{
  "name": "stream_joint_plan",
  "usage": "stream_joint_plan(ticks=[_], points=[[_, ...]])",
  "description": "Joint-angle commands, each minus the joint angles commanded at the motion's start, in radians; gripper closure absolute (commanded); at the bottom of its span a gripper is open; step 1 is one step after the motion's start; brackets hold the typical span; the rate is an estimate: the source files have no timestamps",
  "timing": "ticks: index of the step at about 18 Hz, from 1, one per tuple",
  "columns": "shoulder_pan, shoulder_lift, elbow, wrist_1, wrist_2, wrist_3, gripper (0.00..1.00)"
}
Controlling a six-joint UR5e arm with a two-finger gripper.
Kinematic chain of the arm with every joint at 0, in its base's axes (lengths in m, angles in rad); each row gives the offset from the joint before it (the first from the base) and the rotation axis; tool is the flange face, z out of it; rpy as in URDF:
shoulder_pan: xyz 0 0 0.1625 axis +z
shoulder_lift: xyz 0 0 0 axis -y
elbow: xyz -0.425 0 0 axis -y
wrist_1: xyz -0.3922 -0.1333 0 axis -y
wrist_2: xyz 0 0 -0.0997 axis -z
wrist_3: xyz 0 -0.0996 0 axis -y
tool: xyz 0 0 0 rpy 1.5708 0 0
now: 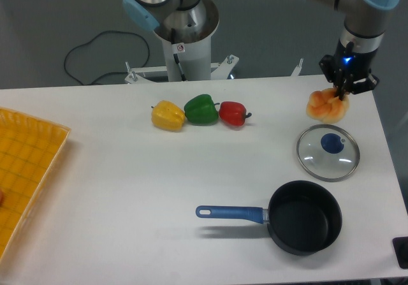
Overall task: Place the round bread in the pot
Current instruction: 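Lower the held round bread roll toward the glass lid with the gripper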
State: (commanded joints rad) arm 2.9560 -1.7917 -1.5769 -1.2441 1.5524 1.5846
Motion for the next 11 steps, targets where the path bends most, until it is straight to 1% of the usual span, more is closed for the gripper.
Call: stream_joint_plan(ticks=[2, 4, 7, 11], points=[[-0.003, -0.002, -0.002, 0.0, 0.0, 0.0, 1.0], [-0.014, -0.015, 0.009, 0.002, 0.003, -0.005, 1.0], [-0.038, -0.041, 0.043, 0.0, 0.012, -0.032, 1.0], [-0.083, -0.095, 0.11, 0.002, 0.017, -0.127, 1.0]])
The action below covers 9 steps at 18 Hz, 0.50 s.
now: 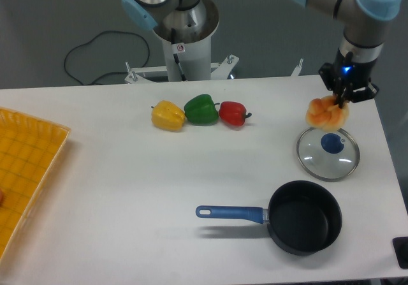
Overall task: Place the round bread in the pot
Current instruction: 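Lower the held round bread roll toward the glass lid with the gripper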
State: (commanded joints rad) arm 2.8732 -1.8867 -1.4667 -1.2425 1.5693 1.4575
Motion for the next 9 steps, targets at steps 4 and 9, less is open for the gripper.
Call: stream_joint_plan(ticks=[4, 9], points=[[-0.022, -0.041, 0.034, 0.0, 0.0, -0.019, 1.0], [-0.075, -0.098, 0.101, -0.003, 0.046, -0.068, 1.0]])
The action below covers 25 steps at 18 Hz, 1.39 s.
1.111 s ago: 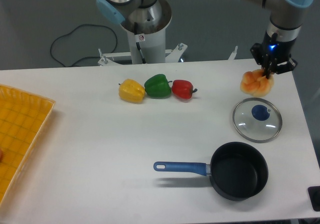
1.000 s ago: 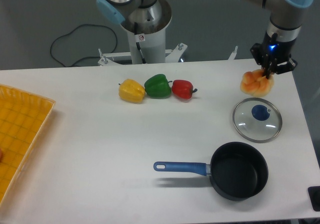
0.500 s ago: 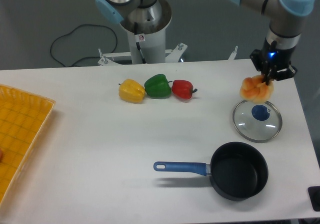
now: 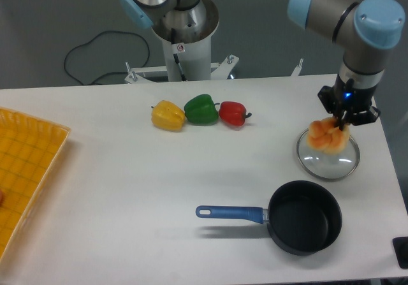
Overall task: Place the round bread in the pot
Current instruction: 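Lower the held round bread roll toward the glass lid with the gripper, then lift the bread roll and carry it over the black saucepan, then lower the bread roll into the saucepan and open the gripper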
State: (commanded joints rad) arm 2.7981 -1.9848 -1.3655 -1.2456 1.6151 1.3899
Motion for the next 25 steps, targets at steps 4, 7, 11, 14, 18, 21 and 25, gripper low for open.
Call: stream_joint_plan(ticks=[4, 7, 11, 14, 18, 21, 25], points=[[-0.026, -0.054, 0.086, 0.005, 0.008, -0.066, 1.0], [-0.043, -0.086, 0.132, 0.008, 0.012, -0.118, 1.0], [-0.069, -0.129, 0.147, 0.032, 0.011, -0.158, 1.0], [-0.098, -0.176, 0.147, 0.106, 0.012, -0.206, 1.0], [-0.126, -0.215, 0.151, 0.164, 0.043, -0.239, 1.0], [-0.14, -0.239, 0.151, 0.195, 0.054, -0.261, 1.0], [-0.15, -0.25, 0.134, 0.213, 0.055, -0.272, 0.9]])
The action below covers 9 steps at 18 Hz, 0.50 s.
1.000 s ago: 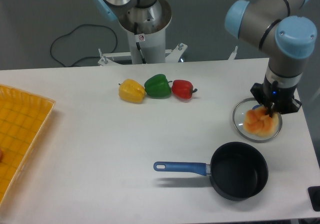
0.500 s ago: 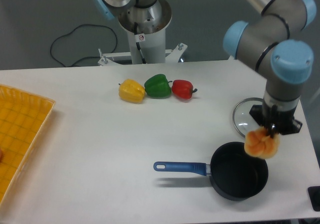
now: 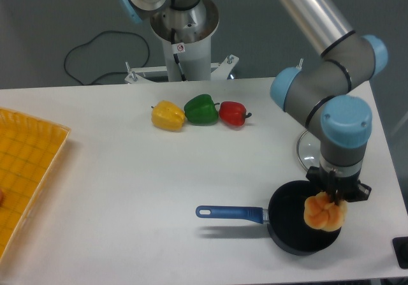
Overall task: Place the round bread in the pot
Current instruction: 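Lower the bread roll into the saucepan and open the gripper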
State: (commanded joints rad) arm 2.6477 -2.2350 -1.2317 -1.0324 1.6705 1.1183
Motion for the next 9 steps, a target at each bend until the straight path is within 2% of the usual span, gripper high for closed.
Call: stream_joint_plan(ticks=[2, 3, 4, 5, 7, 9], points=[[-0.006, 0.002, -0.029, 0.027, 0.002, 0.002, 0.75], [-0.009, 0.002, -0.043, 0.046, 0.012, 0.002, 0.64], [-0.012, 0.002, -0.052, 0.061, 0.041, 0.002, 0.48], [-0.023, -0.002, -0.057, 0.071, 0.066, 0.003, 0.39], [-0.032, -0.006, -0.06, 0.08, 0.086, 0.006, 0.25], [-0.032, -0.006, -0.066, 0.08, 0.086, 0.008, 0.2]])
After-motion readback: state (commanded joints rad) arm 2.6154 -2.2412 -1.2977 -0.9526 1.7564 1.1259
